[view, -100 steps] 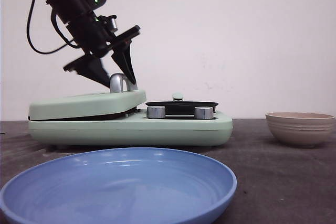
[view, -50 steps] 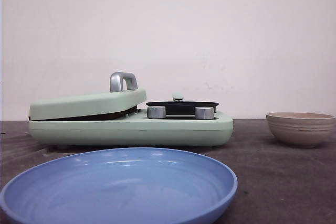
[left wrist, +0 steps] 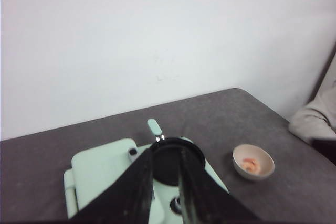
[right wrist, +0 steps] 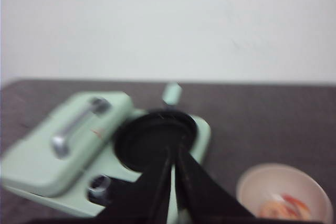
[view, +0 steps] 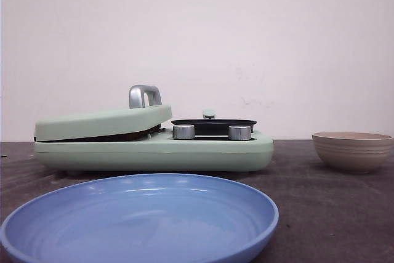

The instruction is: Make breakfast with bread and shrimp

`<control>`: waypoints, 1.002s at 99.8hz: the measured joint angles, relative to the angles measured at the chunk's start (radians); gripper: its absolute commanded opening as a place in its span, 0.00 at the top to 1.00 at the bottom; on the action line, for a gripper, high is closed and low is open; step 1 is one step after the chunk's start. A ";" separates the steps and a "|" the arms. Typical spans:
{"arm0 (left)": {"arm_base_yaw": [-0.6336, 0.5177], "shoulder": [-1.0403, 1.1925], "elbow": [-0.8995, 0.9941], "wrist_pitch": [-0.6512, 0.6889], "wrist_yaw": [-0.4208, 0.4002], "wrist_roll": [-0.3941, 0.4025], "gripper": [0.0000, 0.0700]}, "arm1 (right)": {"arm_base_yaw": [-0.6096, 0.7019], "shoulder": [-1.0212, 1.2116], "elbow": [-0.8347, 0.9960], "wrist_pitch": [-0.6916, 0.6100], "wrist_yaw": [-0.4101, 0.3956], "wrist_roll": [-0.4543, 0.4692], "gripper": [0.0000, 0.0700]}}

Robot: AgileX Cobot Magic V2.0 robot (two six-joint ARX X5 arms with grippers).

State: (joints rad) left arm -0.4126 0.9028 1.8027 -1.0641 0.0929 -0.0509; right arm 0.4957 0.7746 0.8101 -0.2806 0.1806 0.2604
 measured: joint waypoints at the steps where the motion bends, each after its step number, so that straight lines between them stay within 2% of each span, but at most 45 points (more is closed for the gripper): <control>1: -0.001 -0.006 -0.001 -0.006 -0.002 0.000 0.99 | -0.010 0.015 0.013 -0.016 -0.005 0.001 0.99; 20: -0.008 -0.123 -0.045 -0.111 -0.012 0.001 0.99 | -0.227 0.303 0.270 -0.322 -0.152 0.008 0.99; 35: -0.008 -0.190 -0.045 -0.135 -0.029 0.009 0.99 | -0.414 0.463 0.353 -0.367 -0.299 0.008 0.98; 39: -0.010 -0.201 -0.045 -0.134 -0.041 0.013 0.99 | -0.458 0.494 0.354 -0.370 -0.329 0.010 0.92; 50: -0.010 -0.209 -0.044 -0.134 -0.042 0.035 0.99 | -0.552 0.586 0.354 -0.392 -0.394 0.012 0.57; 55: -0.010 -0.206 -0.044 -0.135 -0.042 0.041 0.99 | -0.582 0.631 0.354 -0.394 -0.429 0.021 0.48; 62: -0.010 -0.201 -0.044 -0.134 -0.042 0.044 0.99 | -0.604 0.692 0.354 -0.398 -0.469 0.034 0.48; 79: -0.010 -0.197 -0.045 -0.133 -0.042 0.053 0.99 | -0.606 0.808 0.354 -0.394 -0.480 0.044 0.49; 100: -0.010 -0.197 -0.046 -0.133 -0.042 0.060 0.99 | -0.606 0.889 0.354 -0.325 -0.475 0.075 0.61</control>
State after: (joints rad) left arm -0.4221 0.7055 1.7565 -1.1973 0.0505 0.0090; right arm -0.1104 1.6634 1.1641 -0.6060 -0.2943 0.3351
